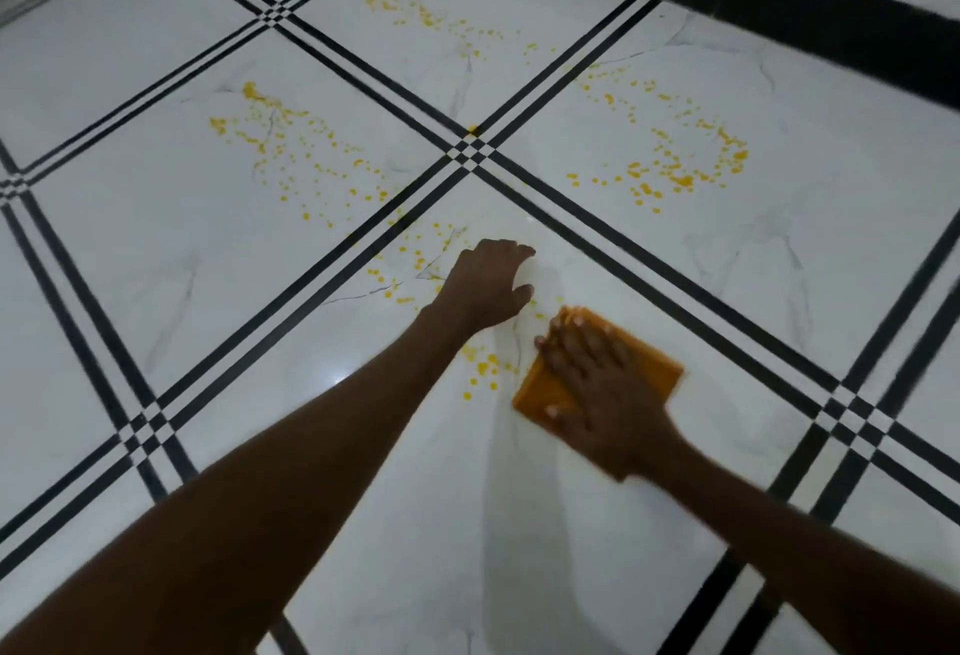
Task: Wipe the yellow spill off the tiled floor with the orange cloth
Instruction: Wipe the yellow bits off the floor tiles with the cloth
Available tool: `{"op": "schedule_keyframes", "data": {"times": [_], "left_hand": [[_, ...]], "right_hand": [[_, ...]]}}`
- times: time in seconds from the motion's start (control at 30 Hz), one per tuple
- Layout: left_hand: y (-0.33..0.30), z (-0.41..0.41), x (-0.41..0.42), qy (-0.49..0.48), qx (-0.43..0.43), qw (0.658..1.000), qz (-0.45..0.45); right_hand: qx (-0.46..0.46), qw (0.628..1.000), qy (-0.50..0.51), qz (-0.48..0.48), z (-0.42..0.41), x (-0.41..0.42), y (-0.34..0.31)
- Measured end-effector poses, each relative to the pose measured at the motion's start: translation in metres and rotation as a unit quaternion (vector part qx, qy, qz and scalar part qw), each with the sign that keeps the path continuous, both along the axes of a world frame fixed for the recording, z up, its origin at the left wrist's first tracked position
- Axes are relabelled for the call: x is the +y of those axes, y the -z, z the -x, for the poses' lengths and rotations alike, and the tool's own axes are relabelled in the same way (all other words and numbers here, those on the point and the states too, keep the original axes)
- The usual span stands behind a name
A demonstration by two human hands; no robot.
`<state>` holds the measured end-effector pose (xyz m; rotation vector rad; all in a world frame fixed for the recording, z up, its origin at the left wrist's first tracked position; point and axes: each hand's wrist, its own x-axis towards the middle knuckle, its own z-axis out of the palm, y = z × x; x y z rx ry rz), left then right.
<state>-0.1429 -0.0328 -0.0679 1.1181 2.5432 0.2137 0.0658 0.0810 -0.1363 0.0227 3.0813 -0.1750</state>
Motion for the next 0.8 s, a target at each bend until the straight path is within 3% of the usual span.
{"op": "schedule_keyframes", "data": {"times": [0.03,0.1,0.17,0.2,0.23,0.27,0.33,0.4,0.47,0.5,0.57,0.63,0.67,0.73,0.8], "left_hand": [[0.001,-0.004,-0.021,-0.003,0.010,1.000,0.006],[0.006,-0.019,-0.069,-0.025,0.036,0.999,0.000],[0.019,-0.046,-0.118,-0.063,0.072,0.995,-0.023],[0.027,-0.061,-0.140,-0.086,0.085,0.992,-0.026],[0.034,-0.076,-0.161,-0.109,0.083,0.990,-0.018],[0.041,-0.089,-0.176,-0.124,0.072,0.990,-0.008],[0.053,-0.104,-0.196,-0.133,0.049,0.990,0.006],[0.056,-0.102,-0.201,-0.117,0.045,0.992,-0.002],[0.054,-0.097,-0.201,-0.119,0.035,0.992,-0.009],[0.053,-0.095,-0.201,-0.120,0.027,0.992,-0.006],[0.050,-0.096,-0.202,-0.117,0.017,0.993,-0.005],[0.048,-0.096,-0.203,-0.116,0.006,0.993,-0.007],[0.045,-0.095,-0.203,-0.115,-0.002,0.993,0.001],[0.043,-0.093,-0.202,-0.104,-0.018,0.994,0.025],[0.040,-0.090,-0.203,-0.091,-0.030,0.995,0.040]], "right_hand": [[0.010,1.000,0.012,0.003,0.009,0.025,0.004],[0.039,0.984,0.176,0.002,0.014,0.051,0.005],[0.048,0.921,0.387,-0.002,0.006,0.022,0.003],[0.042,0.895,0.444,-0.002,-0.002,-0.010,-0.001],[0.028,0.892,0.451,0.001,-0.011,-0.049,-0.005],[0.018,0.914,0.406,0.015,-0.020,-0.084,-0.009],[0.016,0.977,0.212,0.034,-0.032,-0.131,-0.005],[0.023,0.999,0.001,0.029,-0.006,-0.107,-0.001],[0.025,0.992,-0.121,-0.006,0.040,-0.058,0.002],[0.029,0.994,-0.106,-0.016,0.060,-0.033,0.005],[0.066,0.994,0.090,-0.009,0.076,-0.001,0.007],[0.085,0.936,0.342,0.011,0.058,-0.014,0.001],[0.076,0.910,0.407,0.019,0.039,-0.039,-0.004],[0.037,0.922,0.387,0.000,-0.007,-0.103,-0.013],[0.016,0.964,0.267,0.008,-0.029,-0.141,-0.016]]}}
